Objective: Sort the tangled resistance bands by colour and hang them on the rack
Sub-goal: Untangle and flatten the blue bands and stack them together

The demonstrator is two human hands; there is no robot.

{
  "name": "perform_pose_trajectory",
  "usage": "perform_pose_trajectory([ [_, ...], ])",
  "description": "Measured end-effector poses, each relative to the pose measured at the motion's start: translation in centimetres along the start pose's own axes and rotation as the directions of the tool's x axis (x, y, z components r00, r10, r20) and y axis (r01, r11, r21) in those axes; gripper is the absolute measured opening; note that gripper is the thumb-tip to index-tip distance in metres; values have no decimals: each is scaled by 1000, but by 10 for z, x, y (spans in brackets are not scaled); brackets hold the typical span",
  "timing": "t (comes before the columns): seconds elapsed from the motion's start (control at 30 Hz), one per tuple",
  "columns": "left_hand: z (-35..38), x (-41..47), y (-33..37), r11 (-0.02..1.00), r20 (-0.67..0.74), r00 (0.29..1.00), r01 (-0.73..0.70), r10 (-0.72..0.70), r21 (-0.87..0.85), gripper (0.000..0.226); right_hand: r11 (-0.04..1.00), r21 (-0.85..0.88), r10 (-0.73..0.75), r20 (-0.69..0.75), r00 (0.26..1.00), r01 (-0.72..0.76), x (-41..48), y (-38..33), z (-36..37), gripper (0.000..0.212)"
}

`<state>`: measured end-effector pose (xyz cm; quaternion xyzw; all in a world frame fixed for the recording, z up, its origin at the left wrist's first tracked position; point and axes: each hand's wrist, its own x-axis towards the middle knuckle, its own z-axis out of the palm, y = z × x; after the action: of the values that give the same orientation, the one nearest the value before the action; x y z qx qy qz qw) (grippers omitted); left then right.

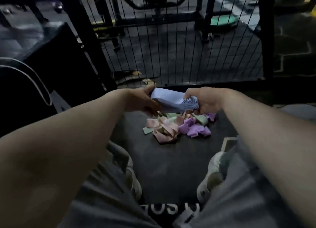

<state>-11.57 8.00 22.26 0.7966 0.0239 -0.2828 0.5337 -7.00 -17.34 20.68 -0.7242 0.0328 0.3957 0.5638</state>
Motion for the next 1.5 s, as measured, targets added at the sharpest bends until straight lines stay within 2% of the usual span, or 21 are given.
perform_pose_trajectory([
  [0.1, -13, 44, -23, 998, -2, 998, 62, -62, -20, 50, 998, 13, 61, -7, 998, -61, 49, 8, -5, 26],
  [0.2, -27, 90, -42, 993, 18, 993, 117, -116, -33, 54, 993, -14, 117, -36, 992, -118, 101, 13, -12, 31],
  [0.37, -51, 172, -72, 972, 104, 970, 226, -219, -62, 60, 964, -25, 265, -29, 964, -266, 180, 11, -35, 25],
  [0.47, -67, 222, -83, 971, 110, 966, 237, -232, -36, 74, 954, -78, 290, -14, 957, -290, 227, 3, -57, 28],
  [0.57, -80, 270, -83, 978, 49, 977, 208, -210, 33, 64, 931, -179, 324, 1, 946, -319, 273, -14, -83, 26],
  [0.7, -93, 342, -78, 984, 14, 987, 157, -158, 82, 57, 917, -271, 306, 5, 952, -293, 329, -41, -125, 26],
  [0.83, -100, 409, -87, 981, -66, 988, 147, -140, 123, 63, 927, -197, 314, -55, 948, -319, 385, -40, -155, 22],
  [0.93, -95, 448, -105, 977, -90, 978, 194, -186, 93, 60, 933, -148, 314, -114, 942, -329, 428, -15, -165, 18],
  [1.0, -89, 468, -118, 967, -122, 972, 218, -202, 136, 62, 936, -136, 304, -157, 940, -325, 452, 4, -164, 15],
  [1.13, -81, 498, -137, 940, -172, 963, 246, -209, 238, 76, 936, -138, 284, -243, 927, -323, 479, 28, -156, 13],
  [1.23, -81, 512, -144, 940, -160, 961, 257, -224, 226, 71, 962, -81, 227, -285, 931, -259, 493, 37, -149, 11],
  [1.33, -83, 527, -151, 945, -212, 947, 278, -241, 170, 67, 977, -72, 166, -339, 926, -201, 507, 39, -148, 13],
  [1.4, -81, 535, -156, 930, -257, 936, 300, -242, 214, 64, 978, -76, 158, -343, 926, -195, 515, 41, -147, 12],
  [1.5, -77, 540, -162, 889, -305, 919, 342, -249, 305, 56, 961, -171, 137, -388, 912, -217, 526, 48, -144, 12],
])
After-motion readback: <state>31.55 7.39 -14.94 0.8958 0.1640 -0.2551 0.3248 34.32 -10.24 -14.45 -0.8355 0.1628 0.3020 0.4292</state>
